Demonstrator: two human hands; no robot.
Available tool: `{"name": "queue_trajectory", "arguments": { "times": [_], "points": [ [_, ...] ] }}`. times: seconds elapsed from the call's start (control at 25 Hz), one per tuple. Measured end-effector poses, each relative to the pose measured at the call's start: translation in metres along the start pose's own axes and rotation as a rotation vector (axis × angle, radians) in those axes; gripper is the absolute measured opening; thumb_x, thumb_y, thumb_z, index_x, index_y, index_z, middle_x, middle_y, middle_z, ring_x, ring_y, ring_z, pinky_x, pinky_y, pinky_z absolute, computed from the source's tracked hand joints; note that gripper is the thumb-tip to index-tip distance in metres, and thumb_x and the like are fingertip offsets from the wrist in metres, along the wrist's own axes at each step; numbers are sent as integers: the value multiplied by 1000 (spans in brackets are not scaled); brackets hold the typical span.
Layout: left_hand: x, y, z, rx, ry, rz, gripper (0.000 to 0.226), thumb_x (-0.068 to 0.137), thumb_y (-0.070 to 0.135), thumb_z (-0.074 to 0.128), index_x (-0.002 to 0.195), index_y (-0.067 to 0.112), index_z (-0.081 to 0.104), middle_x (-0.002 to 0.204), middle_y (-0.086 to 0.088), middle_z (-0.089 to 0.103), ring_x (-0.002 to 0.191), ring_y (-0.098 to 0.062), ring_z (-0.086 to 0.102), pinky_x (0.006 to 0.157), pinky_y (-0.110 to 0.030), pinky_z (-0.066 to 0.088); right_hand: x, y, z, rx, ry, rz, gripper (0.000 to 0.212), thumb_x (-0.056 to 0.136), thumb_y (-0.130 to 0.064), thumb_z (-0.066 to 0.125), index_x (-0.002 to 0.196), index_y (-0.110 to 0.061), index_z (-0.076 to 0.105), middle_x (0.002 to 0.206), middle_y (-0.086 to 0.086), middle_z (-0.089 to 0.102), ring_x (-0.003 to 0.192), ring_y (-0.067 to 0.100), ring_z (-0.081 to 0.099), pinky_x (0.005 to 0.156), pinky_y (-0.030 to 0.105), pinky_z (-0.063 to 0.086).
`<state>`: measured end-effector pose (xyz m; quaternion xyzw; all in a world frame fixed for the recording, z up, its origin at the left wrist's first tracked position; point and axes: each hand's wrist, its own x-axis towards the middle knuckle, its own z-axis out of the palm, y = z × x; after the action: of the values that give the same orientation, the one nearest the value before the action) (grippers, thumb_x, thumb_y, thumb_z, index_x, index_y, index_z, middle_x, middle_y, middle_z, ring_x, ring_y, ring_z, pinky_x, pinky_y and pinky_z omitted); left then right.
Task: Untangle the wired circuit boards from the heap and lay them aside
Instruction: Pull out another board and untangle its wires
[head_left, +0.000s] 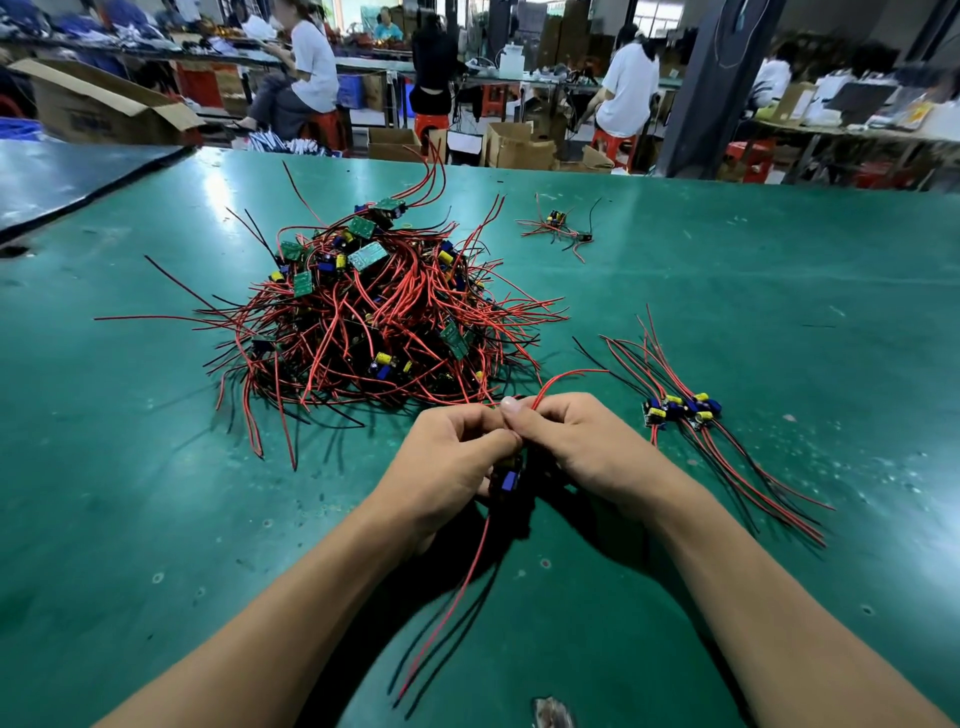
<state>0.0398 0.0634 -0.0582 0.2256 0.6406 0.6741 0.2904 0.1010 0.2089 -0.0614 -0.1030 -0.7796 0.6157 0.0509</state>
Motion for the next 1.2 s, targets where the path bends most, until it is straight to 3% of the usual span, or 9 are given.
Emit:
{"name": "queue_trajectory", "arguments": {
  "times": [0.12, 0.28, 0.44, 0.56, 0.68, 0.84, 1.0, 1.12, 1.2],
  "points": [
    [0, 2, 0, 2, -7, -1, 13, 91, -1, 61, 78, 1, 61, 59, -4, 55, 46, -13, 50, 42, -21, 43, 1, -4, -2, -138, 125, -79, 37, 102, -38, 57, 78, -16, 75, 65, -16, 65, 50, -5, 50, 51, 9, 35],
    [-1, 5, -4, 32, -67, 11, 10, 89, 2, 64, 79, 4, 63, 61, -2, 55, 47, -11, 50, 45, -20, 41, 6, -4, -7, -211, 305, -92, 33, 101, -39, 57, 95, -14, 79, 46, -22, 54, 44, -7, 50, 48, 10, 33],
    [-2, 3, -4, 83, -107, 37, 13, 88, 2, 66, 75, 6, 64, 59, 0, 55, 49, -11, 48, 49, -21, 40, 9, -1, -9, -134, 446, -60, 31, 103, -36, 54, 94, -16, 75, 48, -5, 47, 37, 2, 41, 44, 19, 31],
    [-1, 1, -3, 119, -63, 57, 12, 86, 2, 67, 75, 4, 64, 58, -1, 55, 51, -12, 48, 52, -25, 38, 10, -2, -3, 67, 401, 34, 40, 105, -43, 48, 95, -14, 75, 50, 4, 41, 34, 9, 31, 40, 18, 24],
    [-1, -1, -3, 58, -29, 38, 12, 86, -1, 66, 75, 3, 65, 58, -1, 56, 48, -12, 50, 46, -20, 41, 3, -7, -1, 224, 270, 132, 46, 96, -55, 56, 91, -15, 78, 47, 0, 42, 34, 11, 32, 38, 15, 24],
    [-1, -2, -2, 49, 11, 59, 32, 87, -5, 60, 61, 13, 61, 52, 2, 57, 43, -10, 49, 42, -18, 40, -5, -8, 8, 141, -21, 120, 31, 95, -45, 64, 81, -20, 76, 69, 6, 64, 67, 25, 53, 62, 29, 40],
    [2, -4, -2, 79, 0, 85, 22, 85, -6, 61, 66, 5, 62, 63, -4, 65, 59, -14, 59, 56, -19, 46, -3, -10, 8, 78, 15, 112, 43, 103, -37, 54, 67, -26, 74, 54, -1, 50, 45, 8, 38, 44, 20, 28],
    [5, -4, -3, 76, -40, 86, 15, 84, -9, 62, 70, -4, 62, 92, -1, 74, 86, -7, 67, 68, -14, 47, 0, -10, 3, 76, 32, 119, 38, 107, -32, 48, 87, -18, 77, 49, -1, 43, 41, 8, 32, 42, 23, 20],
    [6, -4, -3, 80, -57, 61, 12, 83, -8, 64, 71, -8, 62, 101, 5, 74, 86, -11, 65, 68, -23, 45, 2, -11, -1, 114, 53, 163, 33, 108, -28, 45, 96, -11, 71, 44, -7, 43, 37, 5, 32, 41, 18, 23]
  ]
}}
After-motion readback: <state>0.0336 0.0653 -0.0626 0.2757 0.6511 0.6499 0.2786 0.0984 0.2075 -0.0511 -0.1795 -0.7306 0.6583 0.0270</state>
